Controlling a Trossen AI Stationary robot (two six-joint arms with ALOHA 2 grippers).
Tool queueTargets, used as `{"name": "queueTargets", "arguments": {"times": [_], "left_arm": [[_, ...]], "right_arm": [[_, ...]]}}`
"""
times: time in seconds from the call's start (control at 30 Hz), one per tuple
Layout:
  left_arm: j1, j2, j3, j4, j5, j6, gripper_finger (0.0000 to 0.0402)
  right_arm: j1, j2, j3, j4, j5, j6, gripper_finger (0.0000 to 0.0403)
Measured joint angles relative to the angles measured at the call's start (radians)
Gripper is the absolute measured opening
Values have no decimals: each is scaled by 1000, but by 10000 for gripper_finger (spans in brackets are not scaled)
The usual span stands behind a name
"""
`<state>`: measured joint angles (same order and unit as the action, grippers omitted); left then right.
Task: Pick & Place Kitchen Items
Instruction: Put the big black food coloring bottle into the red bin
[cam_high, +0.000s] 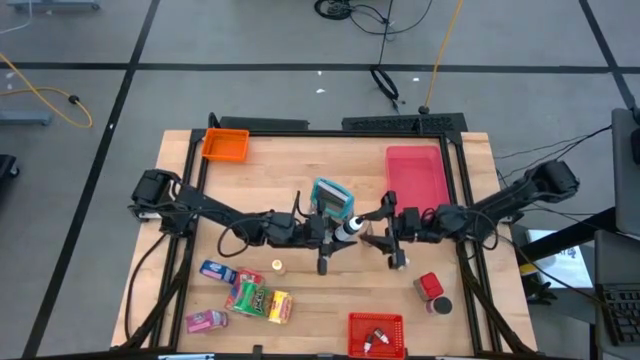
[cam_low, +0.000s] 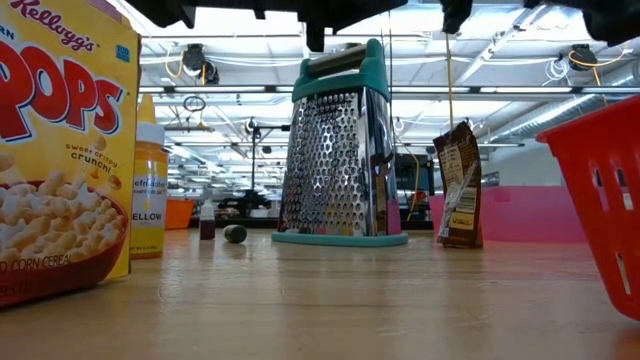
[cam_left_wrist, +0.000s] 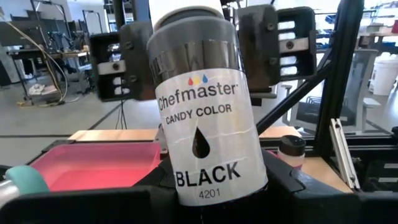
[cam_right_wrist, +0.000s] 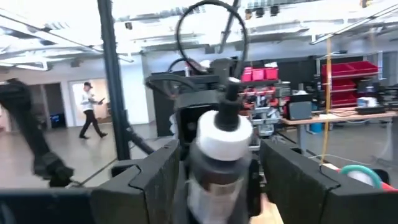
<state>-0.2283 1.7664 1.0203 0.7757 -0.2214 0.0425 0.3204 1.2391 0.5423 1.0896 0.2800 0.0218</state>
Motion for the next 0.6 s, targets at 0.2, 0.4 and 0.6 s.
{"name": "queueTargets", "arguments": {"times": [0.2,0.4,0.6], "left_arm": [[0,0,0,-11,0,2,118],[0,0,0,-17,1,7,118],[-1,0,0,-22,5,6,118]], "right_arm": [[-35,60,38,27,-80,29,215],[-40,124,95,27,-102,18,210],[-40,135,100,34,-101,2,143]]}}
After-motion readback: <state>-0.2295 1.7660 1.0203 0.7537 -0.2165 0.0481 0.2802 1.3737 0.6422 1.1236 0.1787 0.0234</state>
